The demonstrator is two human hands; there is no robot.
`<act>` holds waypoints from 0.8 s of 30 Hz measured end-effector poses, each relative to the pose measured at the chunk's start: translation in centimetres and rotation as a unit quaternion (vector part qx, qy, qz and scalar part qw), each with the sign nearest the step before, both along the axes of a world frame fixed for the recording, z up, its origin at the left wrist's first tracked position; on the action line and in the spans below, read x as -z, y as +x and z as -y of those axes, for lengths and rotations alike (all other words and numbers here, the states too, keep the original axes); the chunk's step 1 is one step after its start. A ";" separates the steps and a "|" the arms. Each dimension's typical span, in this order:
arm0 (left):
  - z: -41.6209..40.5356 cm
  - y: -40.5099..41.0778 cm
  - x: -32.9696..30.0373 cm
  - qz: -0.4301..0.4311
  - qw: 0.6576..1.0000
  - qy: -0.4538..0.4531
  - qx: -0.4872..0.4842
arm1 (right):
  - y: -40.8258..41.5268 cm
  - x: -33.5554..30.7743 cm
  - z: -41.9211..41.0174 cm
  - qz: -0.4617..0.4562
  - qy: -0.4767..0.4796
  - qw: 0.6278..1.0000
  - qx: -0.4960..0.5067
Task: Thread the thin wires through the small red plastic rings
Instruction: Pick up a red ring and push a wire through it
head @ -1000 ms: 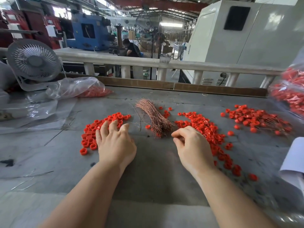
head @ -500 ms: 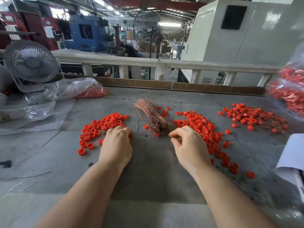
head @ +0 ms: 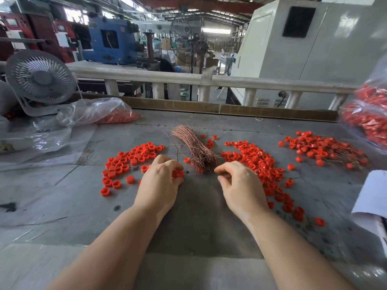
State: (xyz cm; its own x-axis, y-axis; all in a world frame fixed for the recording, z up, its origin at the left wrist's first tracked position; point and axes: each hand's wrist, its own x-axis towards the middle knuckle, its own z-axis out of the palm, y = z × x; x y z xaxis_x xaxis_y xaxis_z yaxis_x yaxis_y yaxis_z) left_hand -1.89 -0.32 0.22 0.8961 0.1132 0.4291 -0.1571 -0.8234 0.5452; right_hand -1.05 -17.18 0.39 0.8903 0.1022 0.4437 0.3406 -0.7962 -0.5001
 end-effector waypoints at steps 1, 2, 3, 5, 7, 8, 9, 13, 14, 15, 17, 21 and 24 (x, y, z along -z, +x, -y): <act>0.1 0.0 0.0 0.000 1.000 -0.003 0.003 | 0.0 0.0 0.0 0.000 0.001 1.000 -0.003; 0.1 -0.1 -0.1 0.001 1.000 -0.005 0.005 | 0.0 0.0 0.0 0.001 0.000 1.000 -0.007; 0.1 -0.1 -0.1 0.002 1.000 -0.006 0.007 | 0.0 0.0 0.0 0.002 -0.002 1.000 -0.013; 0.2 -0.1 -0.1 0.008 1.000 -0.005 0.013 | -0.1 0.0 -0.1 0.006 -0.009 0.999 -0.032; 0.3 0.0 -0.1 0.011 1.000 -0.001 0.019 | -0.2 0.1 -0.3 0.008 -0.014 0.998 -0.058; 0.3 0.0 -0.1 0.012 1.000 0.000 0.021 | -0.2 0.2 -0.4 0.007 -0.019 0.997 -0.071; 0.3 -0.1 -0.1 0.012 1.000 0.001 0.022 | -0.2 0.3 -0.5 0.005 -0.026 0.996 -0.080; 0.3 -0.1 0.0 0.009 1.000 0.003 0.026 | 0.0 0.7 -0.6 -0.003 -0.052 0.994 -0.099; 0.4 -0.1 0.0 0.010 1.000 0.003 0.027 | 0.0 0.7 -0.6 -0.003 -0.056 0.993 -0.103; 0.4 -0.1 0.0 0.011 1.000 0.004 0.027 | 0.0 0.7 -0.7 -0.002 -0.060 0.992 -0.107; 0.4 -0.1 0.0 0.013 1.000 0.005 0.027 | 0.0 0.8 -0.8 0.000 -0.074 0.990 -0.117; 0.4 -0.1 0.0 0.012 0.999 0.002 0.031 | 0.1 0.9 -0.8 0.004 -0.071 0.990 -0.120; 0.4 -0.1 0.1 0.013 0.999 0.003 0.030 | 0.1 0.7 -0.7 0.020 -0.048 0.993 -0.105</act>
